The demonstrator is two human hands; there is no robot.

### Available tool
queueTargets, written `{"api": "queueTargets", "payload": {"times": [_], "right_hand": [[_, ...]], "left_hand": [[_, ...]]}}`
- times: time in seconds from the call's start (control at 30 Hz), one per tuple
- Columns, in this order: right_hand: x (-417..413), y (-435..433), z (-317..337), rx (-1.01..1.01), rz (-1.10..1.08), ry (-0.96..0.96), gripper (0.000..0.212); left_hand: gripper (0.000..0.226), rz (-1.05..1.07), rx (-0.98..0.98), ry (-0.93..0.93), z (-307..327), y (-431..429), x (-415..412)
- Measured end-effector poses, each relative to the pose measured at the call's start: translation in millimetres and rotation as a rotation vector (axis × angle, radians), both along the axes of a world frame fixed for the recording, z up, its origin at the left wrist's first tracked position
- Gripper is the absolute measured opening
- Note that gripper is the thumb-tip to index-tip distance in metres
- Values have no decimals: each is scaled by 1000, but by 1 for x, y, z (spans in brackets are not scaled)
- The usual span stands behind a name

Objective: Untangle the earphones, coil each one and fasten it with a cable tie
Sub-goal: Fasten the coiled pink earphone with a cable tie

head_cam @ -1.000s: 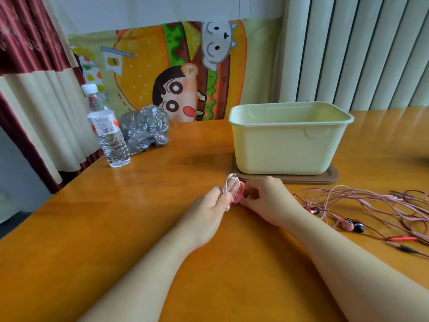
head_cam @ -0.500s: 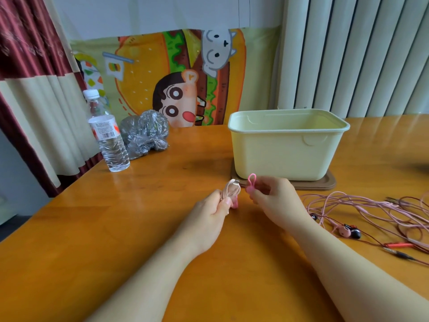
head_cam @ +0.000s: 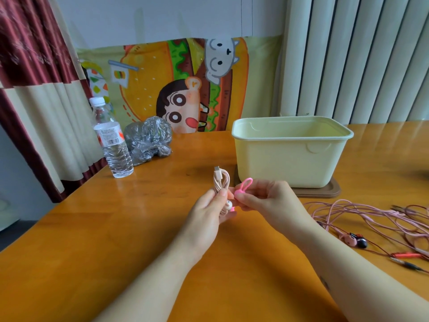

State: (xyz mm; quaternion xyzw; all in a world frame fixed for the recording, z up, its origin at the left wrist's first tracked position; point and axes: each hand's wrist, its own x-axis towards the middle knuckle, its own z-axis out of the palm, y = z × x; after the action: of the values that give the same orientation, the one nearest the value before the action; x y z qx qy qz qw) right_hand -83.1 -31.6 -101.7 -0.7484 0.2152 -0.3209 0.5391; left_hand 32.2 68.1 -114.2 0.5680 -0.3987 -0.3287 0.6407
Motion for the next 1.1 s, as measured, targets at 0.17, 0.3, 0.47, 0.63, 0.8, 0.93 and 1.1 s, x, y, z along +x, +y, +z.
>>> {"api": "queueTargets", "payload": {"times": [0.17,0.3,0.47,0.63,0.8,0.93,1.1], "right_hand": [[1,3,2,18,10,-5,10],[2,6,3,-23,-53,15,25],[-2,6,8,27,-12,47,19],[-13,-4,17,183,40,3,23],[-16,-6,23,516,230,-179,14],[-14,-7,26,391,14,-242,8],[-9,4,30,-67,-235,-97,12]], "left_hand": [[30,2,-10,-51,0,-1,-5],[33,23,2,-104,-1,-1,-6],[30,45,-15,33,5,0,-1],[27,78,-107,361,21,6,15],[25,-27,21,360,22,11,19],[26,0,208,87,20,13,11],[28,-118,344,-54,22,16,1]]}}
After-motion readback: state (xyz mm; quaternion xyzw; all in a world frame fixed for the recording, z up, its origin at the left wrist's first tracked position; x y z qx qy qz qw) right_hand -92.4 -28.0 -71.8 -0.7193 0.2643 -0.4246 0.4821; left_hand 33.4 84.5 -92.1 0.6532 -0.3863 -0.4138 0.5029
